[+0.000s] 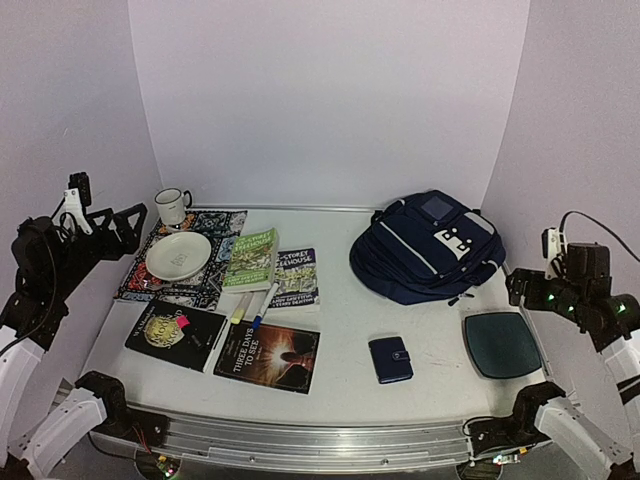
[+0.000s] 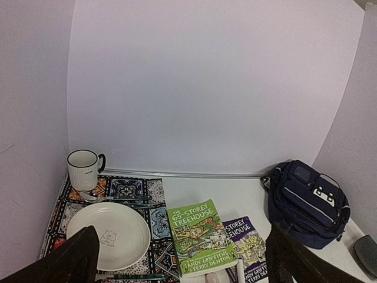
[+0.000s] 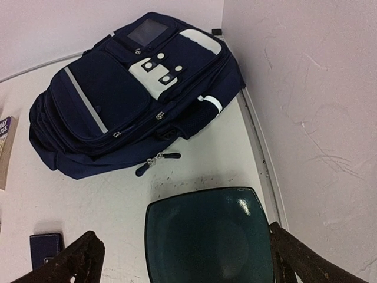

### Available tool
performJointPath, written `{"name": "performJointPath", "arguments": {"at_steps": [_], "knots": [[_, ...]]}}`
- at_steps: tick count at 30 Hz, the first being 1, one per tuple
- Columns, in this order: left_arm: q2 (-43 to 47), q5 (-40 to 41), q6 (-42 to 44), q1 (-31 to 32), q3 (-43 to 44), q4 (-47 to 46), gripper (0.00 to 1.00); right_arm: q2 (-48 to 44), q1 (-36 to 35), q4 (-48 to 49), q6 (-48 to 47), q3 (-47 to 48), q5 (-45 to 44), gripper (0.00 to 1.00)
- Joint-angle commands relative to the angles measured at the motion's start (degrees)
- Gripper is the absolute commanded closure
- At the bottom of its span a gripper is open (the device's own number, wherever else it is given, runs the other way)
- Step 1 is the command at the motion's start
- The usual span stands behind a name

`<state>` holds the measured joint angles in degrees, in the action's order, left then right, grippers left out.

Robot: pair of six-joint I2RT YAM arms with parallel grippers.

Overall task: Pack the student bag
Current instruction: Pick up the student bag from the corner of the board.

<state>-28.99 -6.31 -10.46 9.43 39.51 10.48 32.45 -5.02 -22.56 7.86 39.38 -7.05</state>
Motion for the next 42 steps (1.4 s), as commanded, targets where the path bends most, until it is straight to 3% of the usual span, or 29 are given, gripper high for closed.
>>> {"name": "performJointPath", "arguments": {"at_steps": [1, 13, 21, 27, 34, 42], "knots": [[-0.7, -2.3, 0.5, 0.4, 0.7, -1.6, 0.00, 5.7, 0.2, -1.2, 3.3, 3.0, 5.5, 0.02], [-2.3, -3.7, 1.0, 3.9, 0.7, -2.6, 0.00, 26.2, -0.7, 12.5, 20.2, 1.8, 14.4, 0.02], [-2.5, -2.3, 1.6, 8.6, 1.2, -2.3, 0.00, 41.4, -8.4, 21.5, 31.8, 5.9, 8.6, 0.02], [-3.9, -1.7, 1.8, 10.8, 1.5, -1.9, 0.00, 51.6, -9.2, 31.1, 39.8, 7.7, 9.2, 0.02], [-7.6, -2.0, 1.8, 11.0, 1.4, -2.0, 0.00, 59.9, -9.1, 33.6, 42.9, 14.8, 6.0, 0.02], [-11.5, -6.8, 1.6, 11.0, 2.0, -0.7, 0.00, 71.6, -7.9, 34.3, 43.9, 21.5, 4.6, 0.17]]}}
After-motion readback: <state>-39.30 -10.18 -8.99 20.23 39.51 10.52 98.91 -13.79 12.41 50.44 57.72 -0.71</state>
